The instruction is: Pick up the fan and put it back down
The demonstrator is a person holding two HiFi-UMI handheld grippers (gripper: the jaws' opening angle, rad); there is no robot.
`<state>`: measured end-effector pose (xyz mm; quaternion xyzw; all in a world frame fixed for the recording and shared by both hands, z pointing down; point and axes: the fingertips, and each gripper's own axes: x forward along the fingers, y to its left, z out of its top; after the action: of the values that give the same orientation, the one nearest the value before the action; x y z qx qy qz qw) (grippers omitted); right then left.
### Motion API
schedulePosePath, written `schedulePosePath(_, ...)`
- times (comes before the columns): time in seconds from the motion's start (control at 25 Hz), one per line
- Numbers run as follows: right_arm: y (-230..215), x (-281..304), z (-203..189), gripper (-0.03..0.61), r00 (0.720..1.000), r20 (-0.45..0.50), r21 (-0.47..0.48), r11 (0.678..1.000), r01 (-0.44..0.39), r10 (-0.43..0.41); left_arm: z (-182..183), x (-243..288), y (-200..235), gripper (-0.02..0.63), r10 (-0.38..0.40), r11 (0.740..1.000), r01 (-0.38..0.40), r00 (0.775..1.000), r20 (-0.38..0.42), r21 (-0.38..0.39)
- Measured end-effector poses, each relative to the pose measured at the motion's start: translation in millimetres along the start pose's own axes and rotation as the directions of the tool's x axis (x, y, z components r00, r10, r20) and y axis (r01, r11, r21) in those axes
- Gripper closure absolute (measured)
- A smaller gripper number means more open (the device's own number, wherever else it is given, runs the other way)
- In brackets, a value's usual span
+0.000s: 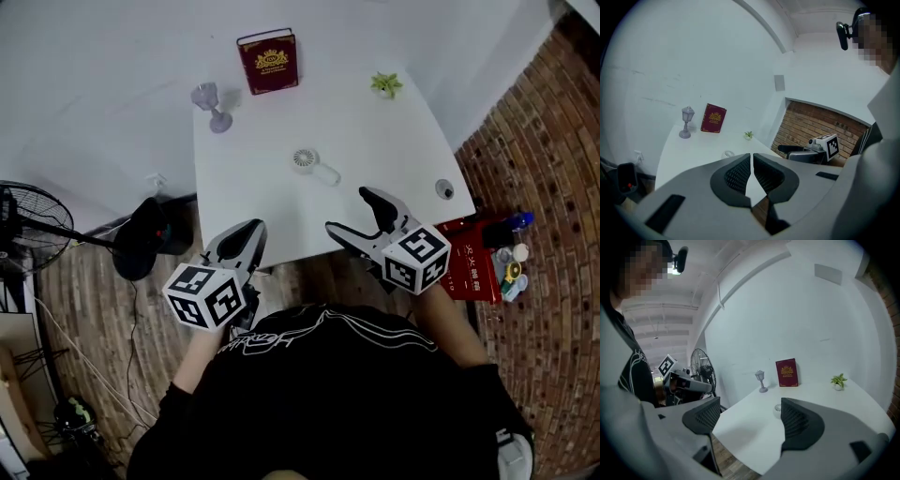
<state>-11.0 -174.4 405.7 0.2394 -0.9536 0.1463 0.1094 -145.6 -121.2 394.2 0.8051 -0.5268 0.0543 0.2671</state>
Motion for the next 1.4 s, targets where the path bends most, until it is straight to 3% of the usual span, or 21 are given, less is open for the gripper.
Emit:
schedulePosePath(0.72, -77.8, 102.4, -45.2, 0.193, 0.982, -0.19, 0.021, 1.0, 0.012, -0.008, 11.7, 66.1, 67.2, 0.571, -0.003, 1.0, 0.0, 0.996, -0.085, -0.03)
schedulePosePath(1.4, -131.3, 175.4, -116.7, 0.241, 0.889, -0.458, -0.053, 0.999, -0.008, -0.017, 27.6, 93.5, 130.3, 0.571, 0.048, 0.996, -0.056, 0.993, -0.11, -0.074)
